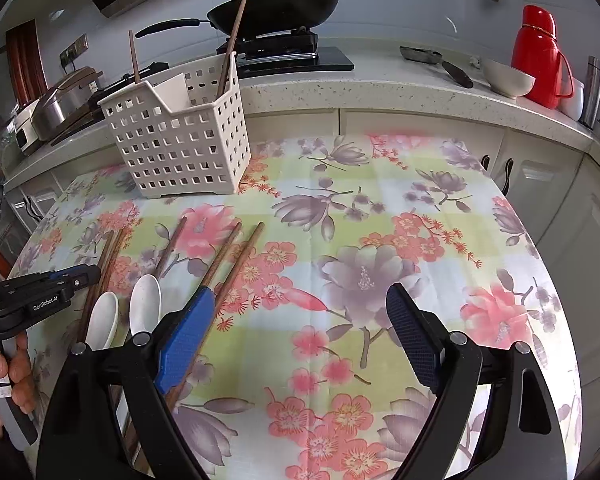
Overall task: Organize utensils
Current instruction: 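Close the left tool on a brown chopstick while the right tool grasps another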
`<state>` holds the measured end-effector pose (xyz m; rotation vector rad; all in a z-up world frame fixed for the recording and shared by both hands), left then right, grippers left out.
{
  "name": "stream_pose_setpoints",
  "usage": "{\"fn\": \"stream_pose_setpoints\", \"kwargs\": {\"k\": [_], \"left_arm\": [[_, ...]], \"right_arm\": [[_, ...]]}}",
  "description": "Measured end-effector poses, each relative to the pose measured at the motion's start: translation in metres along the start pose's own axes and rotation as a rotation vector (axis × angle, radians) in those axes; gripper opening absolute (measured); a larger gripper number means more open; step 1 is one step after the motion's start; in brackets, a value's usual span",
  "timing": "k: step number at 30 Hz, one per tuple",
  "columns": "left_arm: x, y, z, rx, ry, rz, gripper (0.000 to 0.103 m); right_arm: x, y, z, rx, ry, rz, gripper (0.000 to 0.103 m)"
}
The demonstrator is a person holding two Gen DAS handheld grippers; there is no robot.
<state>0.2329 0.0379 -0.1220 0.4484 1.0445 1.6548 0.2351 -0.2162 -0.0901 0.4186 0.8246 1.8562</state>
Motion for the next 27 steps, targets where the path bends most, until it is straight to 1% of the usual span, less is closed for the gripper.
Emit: {"fn": "stream_pose_setpoints", "kwargs": {"k": [3,4,5,9,18,20,21,26,27], "left_arm": [[-0.007,-0.002,0.0,-0.019,-0.031,0.054,0.018],[-0.009,-0.003,-0.001,-0.028,-0.045,0.078,0.012],[-0.009,-0.003,-0.001,-0.035,-0.05,0.093,0.01],[0.0,0.0,0.001,-0.022,-0.03,0.07,0.006],[0.028,0.007,0.001,-0.015,0.033,0.019,0.006],[0.032,0.009,0.001,-0.017,0.043,0.013,0.006],[0.034,0.009,0.001,-0.021,0.047,0.01,0.006],[0.036,0.013,0.001,-0.022,0.054,-0.021,0.006],[0.036,0.014,0.0,-0.023,0.053,-0.025,0.006]], "right_arm": [[0.004,-0.002,0.0,0.01,0.006,-0.014,0.082],[0.005,-0.002,0.0,0.014,0.009,-0.017,0.082],[0.007,-0.003,0.001,0.017,0.011,-0.018,0.082],[0.016,-0.008,0.004,0.031,0.017,-0.02,0.081],[0.039,-0.035,0.011,0.101,0.033,-0.02,0.06],[0.042,-0.041,0.012,0.119,0.042,-0.027,0.058],[0.043,-0.045,0.013,0.129,0.045,-0.03,0.054],[0.049,-0.057,0.013,0.169,0.062,-0.039,0.043],[0.05,-0.057,0.013,0.165,0.065,-0.043,0.041]]}}
Point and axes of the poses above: each gripper's, at about its wrist camera, not at the fingertips, and y roughly against the way its jaws point, x to its left, z to its top, the point moved 2 cm from there along -y, roughly the way its jaws point, and after that the axes turned 13 degrees about y, right-handed, at the moved point
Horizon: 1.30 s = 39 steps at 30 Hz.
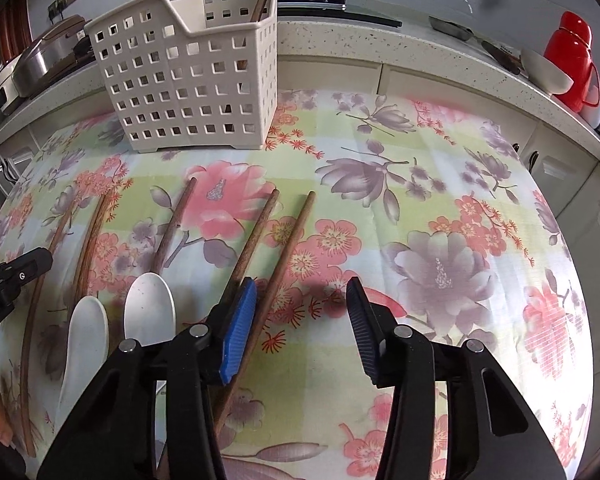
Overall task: Organize utensils
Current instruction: 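Close the left tool on a brown chopstick while the right tool grasps another, then lift both chopsticks upright and carry them over the white basket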
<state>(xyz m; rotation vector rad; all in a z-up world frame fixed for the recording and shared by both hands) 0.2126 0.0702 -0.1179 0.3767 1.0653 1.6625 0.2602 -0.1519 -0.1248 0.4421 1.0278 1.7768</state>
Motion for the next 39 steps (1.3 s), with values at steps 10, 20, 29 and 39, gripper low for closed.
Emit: {"fn": "stream_pose_setpoints", "kwargs": {"k": [10,20,29,39], "left_arm": [[0.003,0.008,0.002,-0.01,0.018,-0.034,0.006],[0.004,0.011,0.003,-0.016,0.016,-0.045,0.006],[-0.002,0.034,0.008,-0.068,-0.005,-0.09,0.006],[-0.003,0.103,0.021,-0.198,-0.017,-0.14,0.006]], "right_arm": [[0.013,0.001,0.004,-0.012,0.018,0.03,0.008],[-0.002,0.002,0.001,-0.026,-0.026,0.076,0.006],[-0.018,0.045,0.007,-0.121,-0.046,0.084,0.006],[-0.03,0.117,0.011,-0.277,-0.051,0.089,0.006]]}}
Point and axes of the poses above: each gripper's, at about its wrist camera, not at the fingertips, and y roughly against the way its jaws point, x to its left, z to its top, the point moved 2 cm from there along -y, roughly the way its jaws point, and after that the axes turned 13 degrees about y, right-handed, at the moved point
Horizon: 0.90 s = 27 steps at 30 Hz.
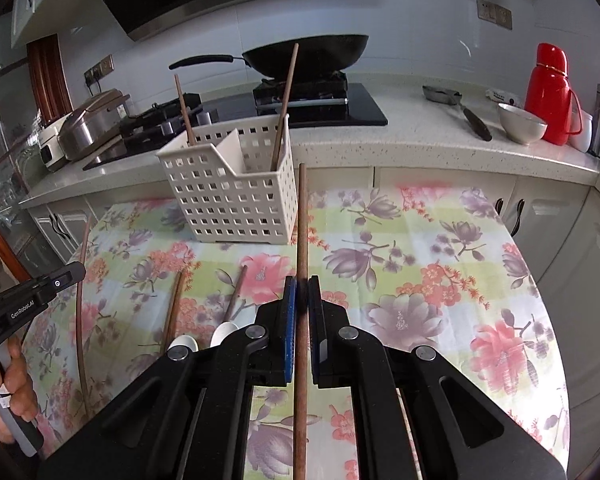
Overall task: Organize utensils
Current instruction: 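Lift both chopsticks upright and carry them over the white basket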
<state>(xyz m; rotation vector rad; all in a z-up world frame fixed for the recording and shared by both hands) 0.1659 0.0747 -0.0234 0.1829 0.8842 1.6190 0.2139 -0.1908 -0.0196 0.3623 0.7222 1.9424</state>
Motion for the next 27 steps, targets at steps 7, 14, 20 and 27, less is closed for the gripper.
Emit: {"fn": "stream_pose_setpoints", "kwargs": {"k": [7,14,20,27], "left_arm": [[-0.017,0.039,0.006,-0.065,-0.029,-0.027,0.006],[-0.028,0.065,0.005,-0.108,-0.061,-0.041,0.006],[-0.031,0.08,0.006,-0.131,-0.075,-0.051,0.006],[-0.034,0.082,0.008,-0.139,-0.081,-0.056,0.006]], "right_arm": [[0.0,0.042,0.009,-0.084,0.013,-0.001,0.006],[0.002,0.068,0.008,-0.121,0.032,-0.005,0.006],[0.007,0.079,0.009,-0.143,0.053,-0.007,0.006],[0.009,0.077,0.009,-0.137,0.065,-0.005,0.006]]}}
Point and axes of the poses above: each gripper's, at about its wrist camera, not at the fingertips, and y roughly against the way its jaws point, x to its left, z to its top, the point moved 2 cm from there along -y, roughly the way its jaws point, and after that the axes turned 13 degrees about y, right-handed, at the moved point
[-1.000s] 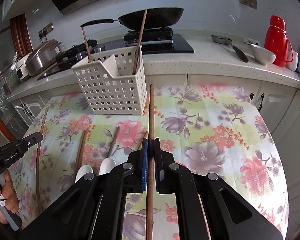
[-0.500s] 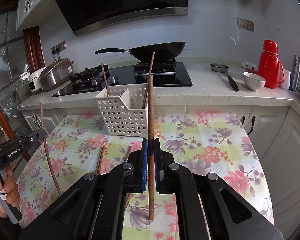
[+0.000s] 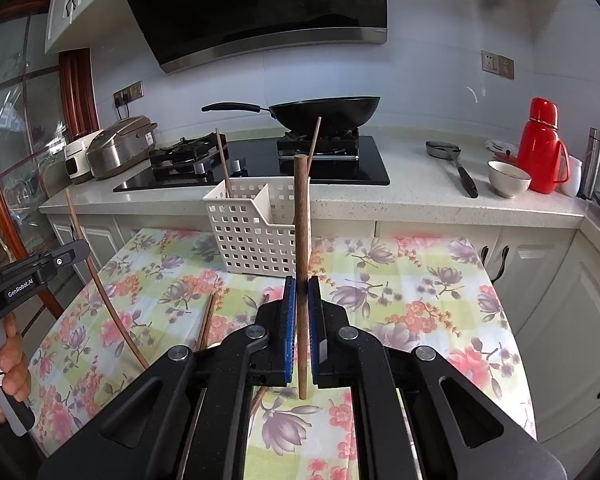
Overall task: Organize utensils
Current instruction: 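Lift both chopsticks upright and carry them over the white basket, then lower both chopsticks into the basket and open both tools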
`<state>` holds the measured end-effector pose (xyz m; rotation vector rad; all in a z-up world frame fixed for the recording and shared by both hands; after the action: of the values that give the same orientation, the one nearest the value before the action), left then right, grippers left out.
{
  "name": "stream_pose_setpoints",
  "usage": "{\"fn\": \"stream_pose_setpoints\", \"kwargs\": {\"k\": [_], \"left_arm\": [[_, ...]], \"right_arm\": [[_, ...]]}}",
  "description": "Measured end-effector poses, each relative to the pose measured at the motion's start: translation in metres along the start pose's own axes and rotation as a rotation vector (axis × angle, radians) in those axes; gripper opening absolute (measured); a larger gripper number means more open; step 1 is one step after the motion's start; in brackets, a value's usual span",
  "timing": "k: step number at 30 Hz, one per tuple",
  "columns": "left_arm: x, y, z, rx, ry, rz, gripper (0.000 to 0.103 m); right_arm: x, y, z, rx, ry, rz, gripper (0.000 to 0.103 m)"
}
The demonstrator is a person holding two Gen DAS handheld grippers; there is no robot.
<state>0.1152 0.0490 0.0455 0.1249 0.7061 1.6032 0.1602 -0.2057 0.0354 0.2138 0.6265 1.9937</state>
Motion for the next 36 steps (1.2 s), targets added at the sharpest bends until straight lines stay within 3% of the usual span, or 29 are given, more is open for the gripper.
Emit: {"fn": "stream_pose_setpoints", "kwargs": {"k": [10,17,28,36], "left_arm": [[-0.002,-0.005,0.008,-0.001,0.0,-0.005,0.006],[-0.013,-0.011,0.035,0.001,-0.012,-0.022,0.006],[-0.054,-0.015,0.133,-0.067,-0.069,-0.069,0.006],[-0.084,-0.038,0.199,-0.106,-0.087,-0.077,0.006]], "right_arm": [[0.0,-0.002,0.0,0.01,0.0,0.004,0.006],[-0.004,-0.006,0.019,0.016,0.015,0.015,0.006],[-0.023,-0.02,0.118,-0.053,0.072,0.034,0.006],[-0.03,-0.05,0.176,-0.083,0.081,0.062,0.006]]}}
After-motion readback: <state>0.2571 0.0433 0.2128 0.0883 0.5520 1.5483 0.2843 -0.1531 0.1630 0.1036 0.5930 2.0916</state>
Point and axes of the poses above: each gripper's, at about its wrist camera, not at the fingertips, and y roughly against the way its jaws point, x to its left, z to its top, the point moved 2 cm from there along -y, roughly the way its jaws point, and after that the axes turned 13 degrees about y, right-handed, at the moved point
